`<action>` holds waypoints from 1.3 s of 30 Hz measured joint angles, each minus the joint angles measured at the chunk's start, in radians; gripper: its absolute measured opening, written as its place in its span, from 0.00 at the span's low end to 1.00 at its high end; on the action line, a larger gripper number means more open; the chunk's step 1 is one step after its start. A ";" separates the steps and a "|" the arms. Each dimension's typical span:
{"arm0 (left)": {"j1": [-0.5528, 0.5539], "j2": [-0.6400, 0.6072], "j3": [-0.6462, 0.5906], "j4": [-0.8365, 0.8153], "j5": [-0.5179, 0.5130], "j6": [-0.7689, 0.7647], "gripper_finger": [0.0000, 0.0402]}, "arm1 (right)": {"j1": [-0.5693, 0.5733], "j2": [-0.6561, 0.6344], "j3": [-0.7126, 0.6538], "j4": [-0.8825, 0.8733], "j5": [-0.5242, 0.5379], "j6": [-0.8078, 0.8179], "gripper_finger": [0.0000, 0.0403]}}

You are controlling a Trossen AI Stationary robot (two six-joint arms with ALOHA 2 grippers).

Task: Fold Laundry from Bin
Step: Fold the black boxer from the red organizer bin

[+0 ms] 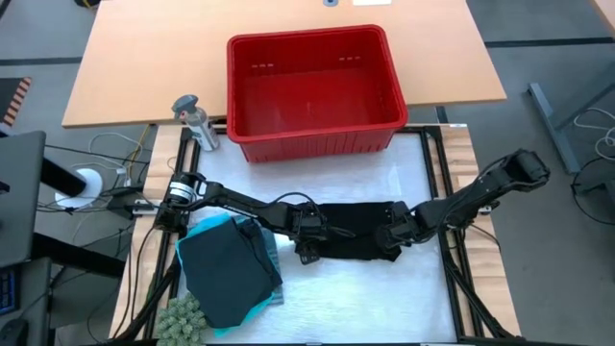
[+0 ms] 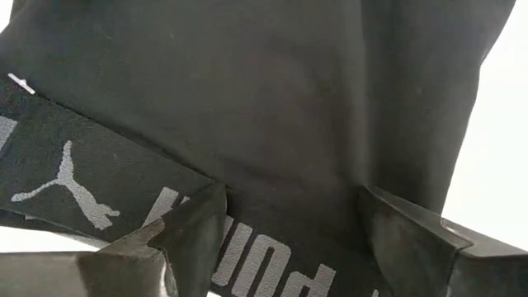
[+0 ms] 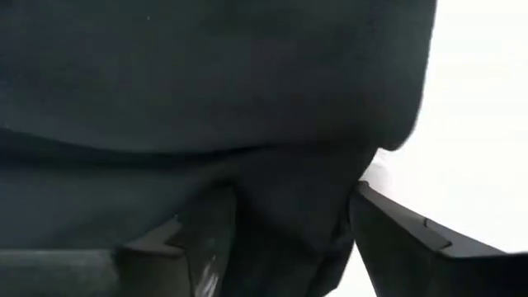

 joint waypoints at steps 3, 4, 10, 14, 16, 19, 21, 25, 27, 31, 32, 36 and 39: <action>0.000 0.000 0.000 0.014 0.000 -0.008 0.66 | -0.014 0.016 0.008 0.007 -0.011 -0.004 0.60; 0.000 0.000 0.000 0.015 -0.001 -0.008 0.66 | -0.018 0.020 0.009 0.008 -0.017 -0.007 0.57; 0.000 0.000 0.000 0.038 -0.006 -0.020 0.66 | -0.046 0.032 0.011 0.017 -0.056 -0.061 0.34; 0.000 0.000 0.000 0.047 -0.009 -0.034 0.66 | -0.057 0.036 0.011 0.029 -0.074 -0.093 0.13; 0.000 0.001 -0.001 0.054 -0.011 -0.034 0.66 | -0.060 0.036 0.011 0.029 -0.074 -0.114 0.06; 0.000 0.001 -0.001 0.058 -0.012 -0.041 0.66 | -0.071 0.036 0.011 0.026 -0.081 -0.129 0.06; 0.001 0.001 -0.001 0.059 -0.015 -0.055 0.66 | -0.076 0.026 0.010 0.022 -0.091 -0.136 0.06; 0.008 -0.006 0.039 0.029 -0.014 -0.067 0.66 | -0.075 -0.002 0.025 -0.033 -0.095 -0.137 0.06; 0.011 -0.024 0.072 0.035 -0.015 -0.067 0.66 | -0.076 -0.015 0.030 -0.053 -0.091 -0.140 0.06; 0.011 -0.055 0.115 0.107 -0.020 -0.047 0.66 | -0.076 -0.025 0.030 -0.055 -0.078 -0.139 0.06; 0.011 -0.055 0.115 0.146 -0.030 -0.038 0.66 | -0.074 -0.025 0.030 -0.056 -0.077 -0.139 0.06; 0.017 -0.042 0.078 0.347 -0.101 -0.026 0.66 | -0.061 -0.026 0.031 -0.059 -0.075 -0.134 0.06; 0.046 -0.029 0.005 0.515 -0.070 -0.047 0.66 | -0.049 -0.026 0.031 -0.061 -0.072 -0.132 0.06</action>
